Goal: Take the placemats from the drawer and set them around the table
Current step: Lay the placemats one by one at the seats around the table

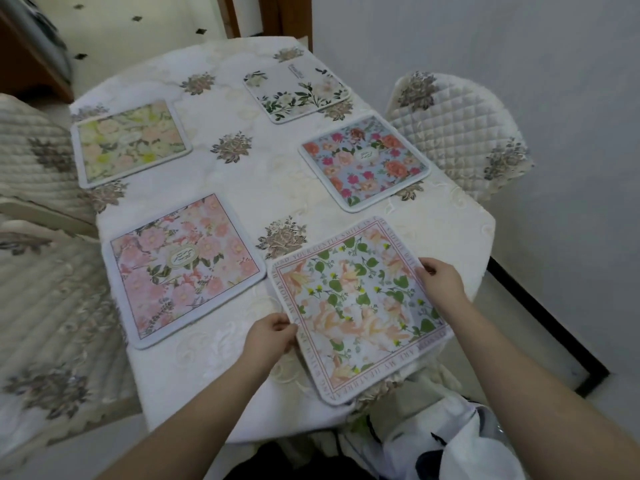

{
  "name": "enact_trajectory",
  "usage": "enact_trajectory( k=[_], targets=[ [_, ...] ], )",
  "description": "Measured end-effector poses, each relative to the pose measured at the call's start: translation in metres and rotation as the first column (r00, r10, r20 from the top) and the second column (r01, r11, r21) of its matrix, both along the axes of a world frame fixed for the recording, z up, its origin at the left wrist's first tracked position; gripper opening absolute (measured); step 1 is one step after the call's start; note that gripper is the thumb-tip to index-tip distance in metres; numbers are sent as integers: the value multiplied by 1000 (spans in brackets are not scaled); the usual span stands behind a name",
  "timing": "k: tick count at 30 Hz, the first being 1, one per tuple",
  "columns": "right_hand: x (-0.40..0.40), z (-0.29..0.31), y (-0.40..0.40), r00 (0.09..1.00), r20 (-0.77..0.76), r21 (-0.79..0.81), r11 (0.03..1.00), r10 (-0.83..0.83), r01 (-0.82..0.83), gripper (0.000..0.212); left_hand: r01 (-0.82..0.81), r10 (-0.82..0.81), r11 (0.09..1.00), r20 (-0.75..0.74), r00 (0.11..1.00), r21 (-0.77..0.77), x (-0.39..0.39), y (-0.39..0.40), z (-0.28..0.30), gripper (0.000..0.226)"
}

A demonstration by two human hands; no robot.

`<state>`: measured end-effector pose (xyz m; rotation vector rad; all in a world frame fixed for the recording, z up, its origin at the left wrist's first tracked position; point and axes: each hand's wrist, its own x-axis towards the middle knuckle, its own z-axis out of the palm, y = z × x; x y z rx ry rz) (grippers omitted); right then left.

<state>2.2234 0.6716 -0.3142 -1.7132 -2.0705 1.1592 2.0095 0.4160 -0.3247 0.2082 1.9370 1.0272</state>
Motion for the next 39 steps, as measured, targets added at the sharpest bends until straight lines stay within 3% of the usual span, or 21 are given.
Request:
enact_trajectory(
  k=[9,19,25,28,31,34,39],
  targets=[
    [-20,-21,9,999,5,10,999,41,-41,31,96,-125,985,-200,972,-145,-4,-2,-8,7],
    [-21,-32,12,996,30,108,991,81,-84,29,190,-261,949,-290,921,-250,-8,-1,-17,9],
    [-26,-45,10,975,219,234,968,34,-87,40,164,-303,931,-437,847,-327,-13,8,-11,23],
    [-41,-42,-3,981,169,303,942,95,-143,36,164,-295,947,-544,786,-276,-18,20,-11,16],
    [-67,-43,-21,955,106,316,901,277,-297,35,214,-290,957,-691,662,-196,-24,37,-19,12],
    [-102,-46,-39,872,125,327,810,474,-487,41,310,-319,934,-799,509,-175,-29,55,-33,31],
    [-150,-58,-46,754,186,271,705,630,-655,52,424,-507,834,-796,331,-354,-36,85,-58,63]
  ],
)
